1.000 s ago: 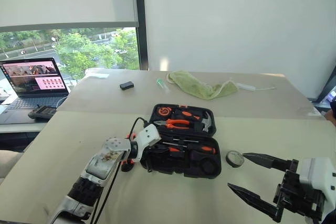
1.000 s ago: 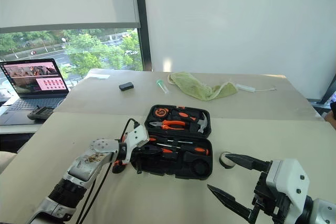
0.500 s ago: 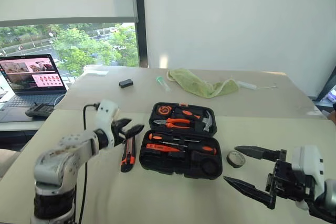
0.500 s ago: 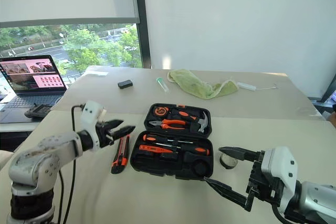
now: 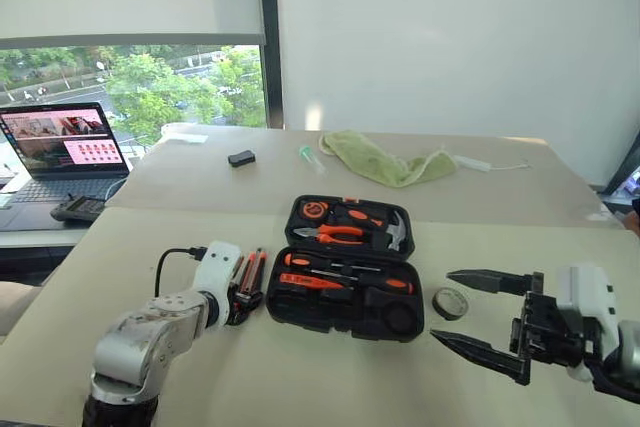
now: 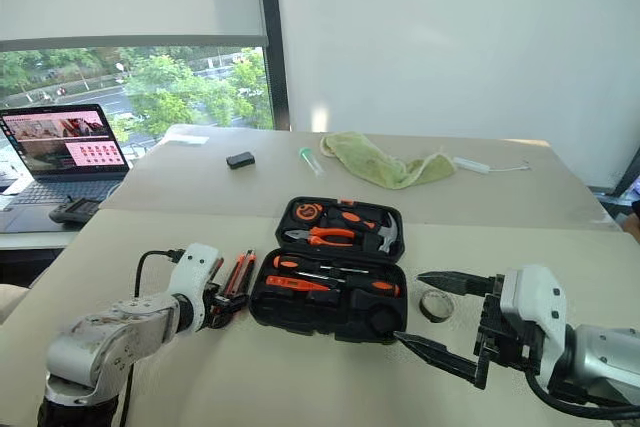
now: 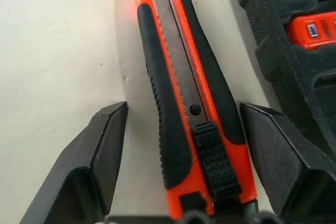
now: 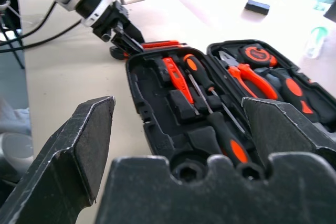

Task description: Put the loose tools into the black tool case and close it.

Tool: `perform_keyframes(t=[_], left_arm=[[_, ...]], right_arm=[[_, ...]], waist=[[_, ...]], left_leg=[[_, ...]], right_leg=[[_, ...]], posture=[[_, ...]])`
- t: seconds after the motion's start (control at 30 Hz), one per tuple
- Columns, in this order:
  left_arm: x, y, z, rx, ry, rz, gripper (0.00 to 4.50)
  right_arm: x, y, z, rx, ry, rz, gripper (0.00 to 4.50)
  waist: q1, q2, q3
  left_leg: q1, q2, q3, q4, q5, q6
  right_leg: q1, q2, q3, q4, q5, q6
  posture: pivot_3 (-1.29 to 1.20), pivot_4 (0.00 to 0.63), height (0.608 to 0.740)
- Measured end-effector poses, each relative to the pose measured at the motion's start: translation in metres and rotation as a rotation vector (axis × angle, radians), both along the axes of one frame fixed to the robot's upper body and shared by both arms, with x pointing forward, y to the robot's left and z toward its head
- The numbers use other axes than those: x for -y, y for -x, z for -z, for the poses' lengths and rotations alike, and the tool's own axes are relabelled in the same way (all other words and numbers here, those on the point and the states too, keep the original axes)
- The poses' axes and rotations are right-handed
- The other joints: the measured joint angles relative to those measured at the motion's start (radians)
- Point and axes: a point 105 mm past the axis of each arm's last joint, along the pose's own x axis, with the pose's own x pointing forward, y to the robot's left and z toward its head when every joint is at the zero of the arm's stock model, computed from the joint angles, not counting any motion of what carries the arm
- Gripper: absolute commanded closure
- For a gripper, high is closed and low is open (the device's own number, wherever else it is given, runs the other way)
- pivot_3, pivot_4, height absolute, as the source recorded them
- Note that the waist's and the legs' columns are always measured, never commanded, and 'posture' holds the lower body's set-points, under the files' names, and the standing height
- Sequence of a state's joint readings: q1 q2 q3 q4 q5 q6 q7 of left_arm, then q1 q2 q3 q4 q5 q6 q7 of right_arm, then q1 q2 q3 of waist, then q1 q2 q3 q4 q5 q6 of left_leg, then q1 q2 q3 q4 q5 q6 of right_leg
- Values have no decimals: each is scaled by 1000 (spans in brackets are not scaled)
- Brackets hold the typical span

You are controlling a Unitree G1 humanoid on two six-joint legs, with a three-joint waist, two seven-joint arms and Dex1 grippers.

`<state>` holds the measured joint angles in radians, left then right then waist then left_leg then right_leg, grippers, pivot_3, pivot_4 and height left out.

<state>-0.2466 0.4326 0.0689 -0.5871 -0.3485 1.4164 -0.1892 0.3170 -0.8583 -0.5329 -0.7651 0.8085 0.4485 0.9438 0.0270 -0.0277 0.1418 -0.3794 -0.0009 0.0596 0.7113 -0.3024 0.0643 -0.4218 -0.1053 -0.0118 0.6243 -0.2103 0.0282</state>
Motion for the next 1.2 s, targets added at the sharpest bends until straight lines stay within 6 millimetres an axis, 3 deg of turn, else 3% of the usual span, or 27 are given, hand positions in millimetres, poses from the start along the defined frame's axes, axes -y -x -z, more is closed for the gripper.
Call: perform_keyframes(t=[0.1, 0.23, 0.3, 0.4, 0.5, 0.57, 0.77, 1.0, 1.2], left_arm=[[-4, -3, 3, 46, 28, -34, 2688], [-6, -11, -3, 116, 121, -14, 2741], [-2, -18, -23, 184, 218, 71, 2741], [21, -20, -74, 266, 255, 452, 2741], [46, -12, -97, 267, 176, 819, 2741], [60, -6, -85, 187, 132, 1032, 2741], [80, -6, -52, 65, 8, 1292, 2741], [82, -7, -23, 11, -111, 1407, 2741], [85, -9, -20, 57, -174, 1477, 2741]], right_arm=[[2, 1, 2, -11, 4, 13, 0], [2, 2, 0, 0, 9, 21, 0], [2, 3, 1, -7, 1, 26, 0], [0, 6, 2, -6, -4, 16, 0], [0, 8, 3, -16, -4, 7, 0], [0, 11, 5, -27, 0, -8, 0], [9, 25, 7, -68, 45, -35, 0], [18, 33, -3, -58, 100, -72, 0], [23, 31, -7, -43, 105, -52, 0]], waist=[[2, 4, -2], [8, 2, -1], [14, 0, 0], [17, -1, 1], [14, 3, 0], [11, 6, -1], [11, 4, 0], [9, 4, 1], [10, 4, 1]], left_leg=[[1, 0, 0, 0, 0, 0], [-1, 0, -1, 0, 1, -1], [-4, 0, -1, 1, 2, -1], [-6, -1, -1, 1, 2, -1], [-5, -2, 2, 1, 0, 2], [-5, -2, 3, 0, -1, 4], [-8, -2, 4, 1, -2, 6], [-8, -1, 4, 2, -2, 6], [-8, -1, 4, 2, -2, 6]], right_leg=[[0, -2, 0, 0, 0, -1], [-1, -1, -1, 0, -1, -4], [-3, -1, -3, 0, -1, -4], [-3, 7, -7, -1, -1, -4], [-2, 9, -5, -5, -2, -5], [0, 11, -4, -11, 0, -2], [-1, 13, -3, -14, 4, 4], [-1, 13, -2, -13, 5, 6], [-1, 13, -2, -13, 5, 6]], posture=[[0, 150, 740], [0, 150, 740], [0, 150, 740], [0, 150, 740], [0, 150, 740], [0, 150, 740], [0, 150, 740], [0, 150, 740], [0, 150, 740]])
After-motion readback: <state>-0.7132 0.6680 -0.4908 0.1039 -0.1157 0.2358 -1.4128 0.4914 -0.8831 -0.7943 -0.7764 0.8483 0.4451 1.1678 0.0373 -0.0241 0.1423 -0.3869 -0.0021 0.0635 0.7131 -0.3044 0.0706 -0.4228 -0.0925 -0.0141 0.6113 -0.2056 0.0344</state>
